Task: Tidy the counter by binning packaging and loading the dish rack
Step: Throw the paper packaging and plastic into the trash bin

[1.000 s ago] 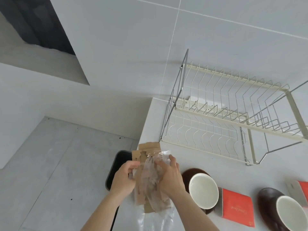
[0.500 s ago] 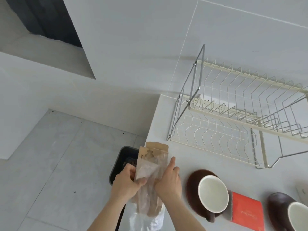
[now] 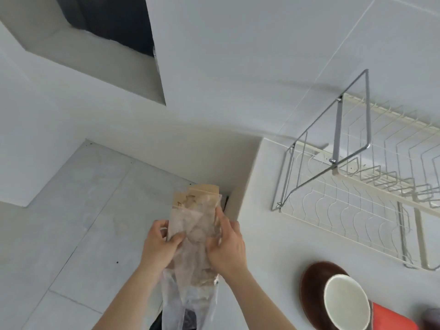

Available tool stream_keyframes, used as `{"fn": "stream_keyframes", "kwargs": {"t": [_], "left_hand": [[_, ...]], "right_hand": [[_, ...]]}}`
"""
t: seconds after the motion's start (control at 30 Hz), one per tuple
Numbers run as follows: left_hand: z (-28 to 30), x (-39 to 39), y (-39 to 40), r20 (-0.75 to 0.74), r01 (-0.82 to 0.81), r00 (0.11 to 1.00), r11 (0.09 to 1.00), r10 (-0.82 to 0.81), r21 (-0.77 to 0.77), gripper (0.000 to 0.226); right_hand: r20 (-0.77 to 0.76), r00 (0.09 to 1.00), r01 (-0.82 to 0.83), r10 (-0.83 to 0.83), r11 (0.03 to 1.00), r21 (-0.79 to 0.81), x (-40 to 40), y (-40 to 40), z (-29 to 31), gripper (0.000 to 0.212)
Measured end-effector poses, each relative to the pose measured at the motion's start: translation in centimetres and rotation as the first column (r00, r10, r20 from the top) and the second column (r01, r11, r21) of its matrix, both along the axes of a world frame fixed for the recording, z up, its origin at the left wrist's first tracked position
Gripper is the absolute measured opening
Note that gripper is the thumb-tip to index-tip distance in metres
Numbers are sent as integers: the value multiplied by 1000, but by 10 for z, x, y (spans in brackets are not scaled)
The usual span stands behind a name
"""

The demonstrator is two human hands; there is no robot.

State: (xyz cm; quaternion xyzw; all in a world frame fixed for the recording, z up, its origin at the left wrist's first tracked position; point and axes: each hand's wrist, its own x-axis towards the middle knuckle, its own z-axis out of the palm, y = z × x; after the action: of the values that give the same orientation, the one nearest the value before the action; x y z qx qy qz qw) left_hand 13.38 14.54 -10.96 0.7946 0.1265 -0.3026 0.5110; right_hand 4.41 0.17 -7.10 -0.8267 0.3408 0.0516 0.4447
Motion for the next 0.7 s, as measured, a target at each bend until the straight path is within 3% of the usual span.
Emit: {"fn": "stream_keyframes", "kwargs": {"t": [0.13, 0.33, 0.6, 0.7], "left_hand": [[-4, 29, 17, 43, -71, 997, 993, 67, 95, 42], [-31, 42, 29, 113, 188, 960, 891, -255, 412, 39], [-94, 31, 25, -3, 417, 890, 812, -456, 408, 38], [-118, 32, 23, -25, 514, 826, 735, -563, 443, 20]], "right_hand": [[20, 996, 83, -84, 996, 43, 27, 23, -10, 53], [-131, 985, 123, -115, 991, 55, 50, 46, -49, 38], [-444, 891, 131, -98, 990, 43, 57, 44, -129, 38], [-505, 857, 97, -107, 994, -46, 61, 44, -157, 32]]}}
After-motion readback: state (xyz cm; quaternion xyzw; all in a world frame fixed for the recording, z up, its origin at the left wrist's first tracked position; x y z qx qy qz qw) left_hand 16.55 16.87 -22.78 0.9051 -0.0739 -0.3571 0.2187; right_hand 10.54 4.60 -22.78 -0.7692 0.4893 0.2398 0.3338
